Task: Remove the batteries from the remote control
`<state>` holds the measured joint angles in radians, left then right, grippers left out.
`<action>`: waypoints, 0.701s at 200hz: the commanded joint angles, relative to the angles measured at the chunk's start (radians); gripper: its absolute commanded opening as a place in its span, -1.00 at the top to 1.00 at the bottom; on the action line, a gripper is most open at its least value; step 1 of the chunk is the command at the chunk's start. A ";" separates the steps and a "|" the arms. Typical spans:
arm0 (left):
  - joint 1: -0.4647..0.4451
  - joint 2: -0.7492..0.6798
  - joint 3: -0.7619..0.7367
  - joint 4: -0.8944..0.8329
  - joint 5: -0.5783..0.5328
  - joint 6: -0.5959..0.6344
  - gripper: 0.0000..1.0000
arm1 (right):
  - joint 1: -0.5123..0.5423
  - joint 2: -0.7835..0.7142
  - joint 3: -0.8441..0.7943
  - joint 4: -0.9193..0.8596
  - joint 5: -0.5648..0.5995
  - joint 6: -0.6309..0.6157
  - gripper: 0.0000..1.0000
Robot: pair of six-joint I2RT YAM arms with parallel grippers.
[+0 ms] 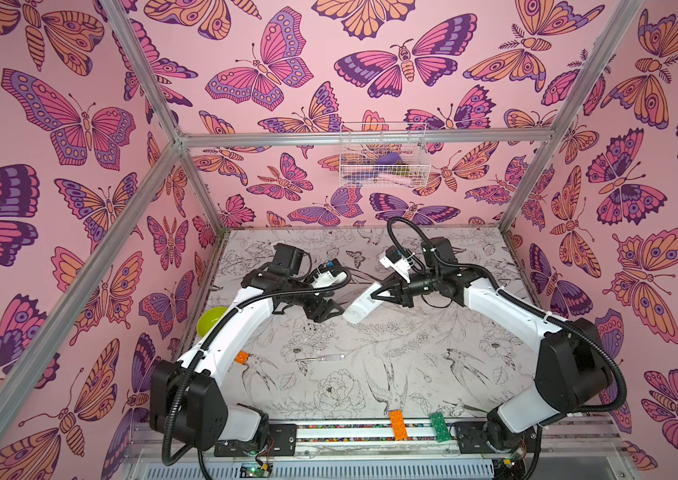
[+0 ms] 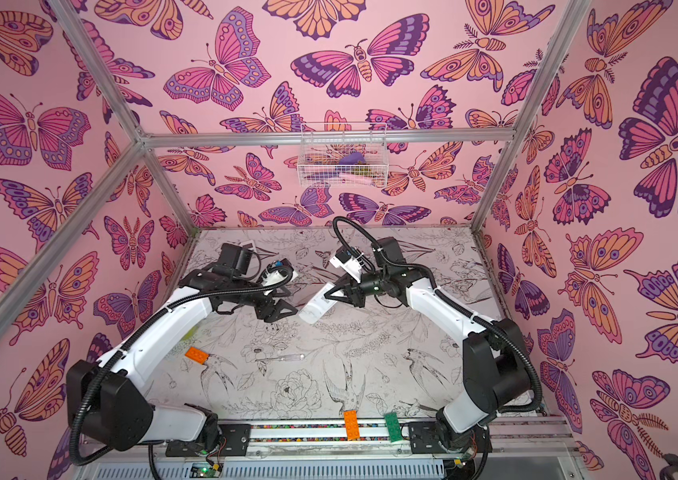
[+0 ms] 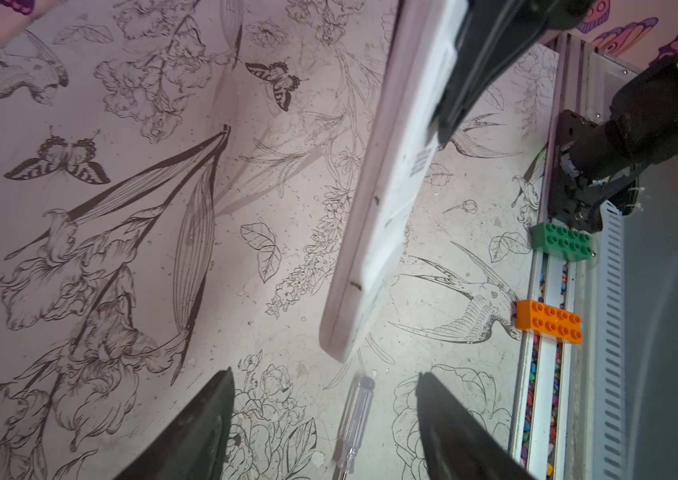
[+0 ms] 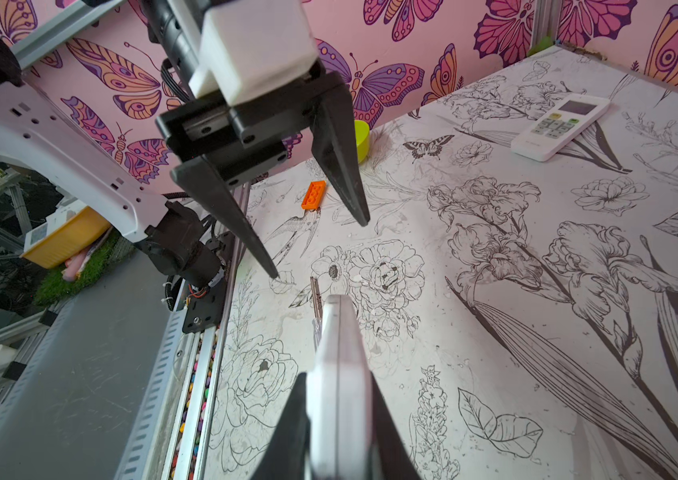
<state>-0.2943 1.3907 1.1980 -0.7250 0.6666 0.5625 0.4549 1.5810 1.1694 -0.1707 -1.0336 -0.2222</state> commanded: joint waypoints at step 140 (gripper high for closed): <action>0.213 -0.055 -0.196 0.499 0.153 -0.665 -0.74 | 0.054 -0.020 -0.444 1.119 0.592 0.841 1.00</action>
<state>-0.0856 1.3193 1.0496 -0.3767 0.7975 0.0639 0.4725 1.5761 0.7628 0.7258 -0.6155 0.4725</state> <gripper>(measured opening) 0.868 0.185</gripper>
